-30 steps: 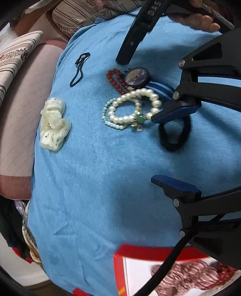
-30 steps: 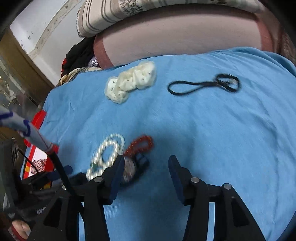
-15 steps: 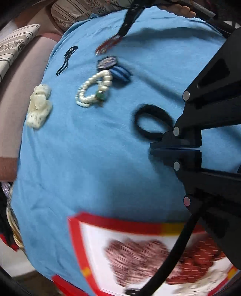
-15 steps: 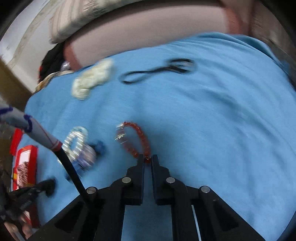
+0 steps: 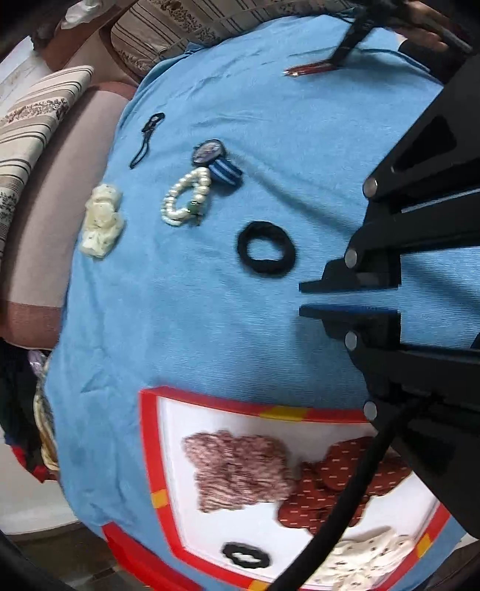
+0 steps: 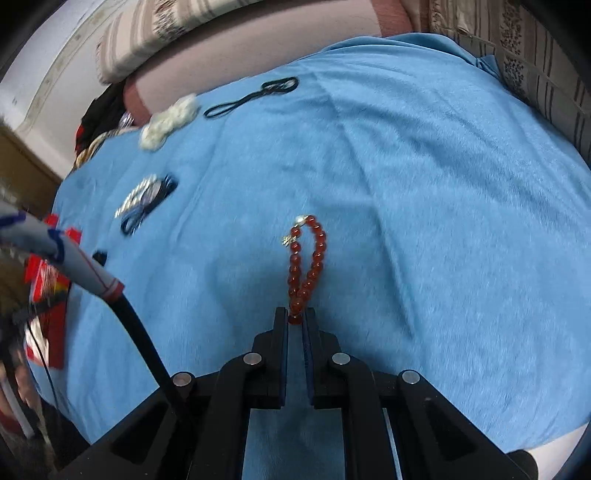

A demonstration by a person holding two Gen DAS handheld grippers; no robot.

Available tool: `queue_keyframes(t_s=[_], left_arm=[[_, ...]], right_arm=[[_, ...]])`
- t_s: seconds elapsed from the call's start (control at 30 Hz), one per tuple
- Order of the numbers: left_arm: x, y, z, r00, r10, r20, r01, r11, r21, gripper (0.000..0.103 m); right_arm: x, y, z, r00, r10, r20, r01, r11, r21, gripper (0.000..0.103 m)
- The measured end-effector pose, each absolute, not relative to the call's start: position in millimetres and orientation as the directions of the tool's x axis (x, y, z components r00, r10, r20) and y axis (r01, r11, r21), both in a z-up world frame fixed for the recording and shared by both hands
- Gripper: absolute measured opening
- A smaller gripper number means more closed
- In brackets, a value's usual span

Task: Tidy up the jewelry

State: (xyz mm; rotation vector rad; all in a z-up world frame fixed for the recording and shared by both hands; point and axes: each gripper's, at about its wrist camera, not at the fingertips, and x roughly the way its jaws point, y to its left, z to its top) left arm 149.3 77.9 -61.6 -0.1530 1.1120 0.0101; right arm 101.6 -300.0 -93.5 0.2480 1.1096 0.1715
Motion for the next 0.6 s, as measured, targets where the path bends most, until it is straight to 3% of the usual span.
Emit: queue_keyframes(t_s=[0.07, 0.13, 0.23, 0.33, 0.43, 0.6], left_arm=[[158, 75, -61, 0.458, -0.066, -0.886, -0.077, 0.991, -0.114, 0.032], [167, 71, -63, 0.460, -0.067, -0.886, -0.066, 0.992, -0.109, 0.034], [184, 64, -72, 0.445, -0.090, -0.891, -0.039, 0.992, -0.119, 0.035], [199, 59, -82, 0.429, -0.105, -0.897, -0.021, 0.992, -0.125, 0.036], [210, 56, -92, 0.407, -0.134, -0.904, -0.009, 0.989, -0.151, 0.036], [212, 46, -99, 0.416, -0.148, -0.897, 0.016, 0.988, -0.155, 0.054]], right_arm=[[97, -301, -94, 0.442, 0.264, -0.857, -0.009, 0.957, 0.290, 0.012], [94, -304, -91, 0.464, 0.271, -0.843, -0.005, 0.953, 0.304, 0.033], [94, -307, -80, 0.513, 0.260, -0.818, -0.007, 0.954, 0.299, 0.051], [102, -306, -76, 0.534, 0.257, -0.806, -0.023, 0.957, 0.290, 0.060], [114, -299, -84, 0.512, 0.249, -0.822, -0.033, 0.962, 0.270, 0.061], [121, -287, -100, 0.499, 0.191, -0.845, -0.031, 0.979, 0.203, 0.061]])
